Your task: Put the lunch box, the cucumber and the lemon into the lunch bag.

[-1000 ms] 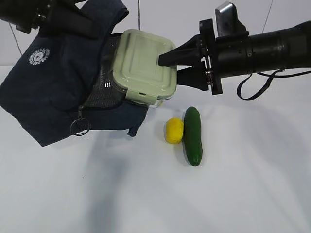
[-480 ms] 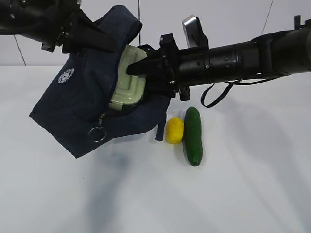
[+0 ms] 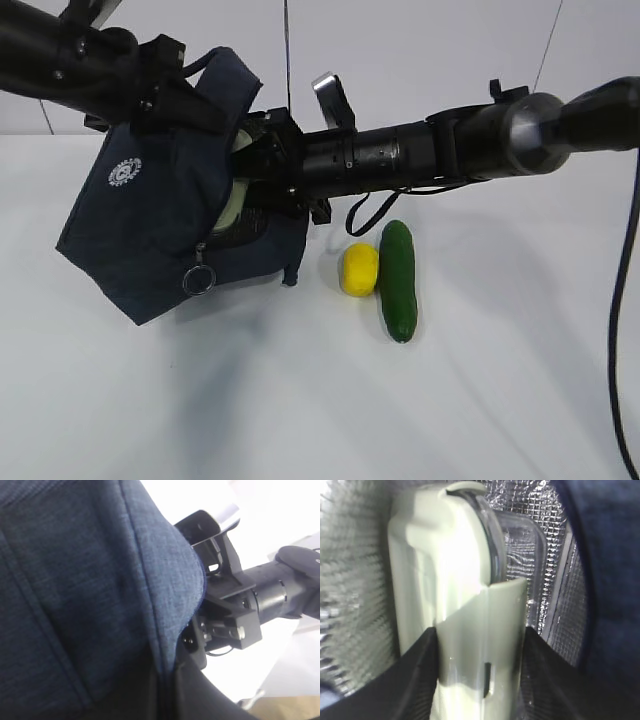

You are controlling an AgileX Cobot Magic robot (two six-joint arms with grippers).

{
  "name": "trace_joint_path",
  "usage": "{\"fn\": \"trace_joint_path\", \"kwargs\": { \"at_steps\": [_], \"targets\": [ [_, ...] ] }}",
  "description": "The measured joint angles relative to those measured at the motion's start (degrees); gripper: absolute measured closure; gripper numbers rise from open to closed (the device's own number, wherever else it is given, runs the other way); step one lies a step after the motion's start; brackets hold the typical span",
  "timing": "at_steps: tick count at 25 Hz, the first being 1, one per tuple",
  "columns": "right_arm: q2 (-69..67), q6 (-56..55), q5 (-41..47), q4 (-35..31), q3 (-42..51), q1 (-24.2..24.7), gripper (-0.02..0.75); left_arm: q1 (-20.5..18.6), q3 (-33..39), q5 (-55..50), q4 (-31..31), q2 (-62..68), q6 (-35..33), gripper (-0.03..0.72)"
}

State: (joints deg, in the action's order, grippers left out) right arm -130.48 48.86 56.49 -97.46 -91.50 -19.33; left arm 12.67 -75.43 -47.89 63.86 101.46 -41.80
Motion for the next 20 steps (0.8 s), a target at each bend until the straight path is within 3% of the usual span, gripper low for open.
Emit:
{"fn": "trace_joint_path", "kwargs": {
  "at_steps": [20],
  "targets": [
    [-6.7, -2.7, -4.3, 1.4, -3.0, -0.1, 0.365, -1.1, -0.1, 1.1, -2.2, 7.3, -0.2, 0.687]
  ]
}}
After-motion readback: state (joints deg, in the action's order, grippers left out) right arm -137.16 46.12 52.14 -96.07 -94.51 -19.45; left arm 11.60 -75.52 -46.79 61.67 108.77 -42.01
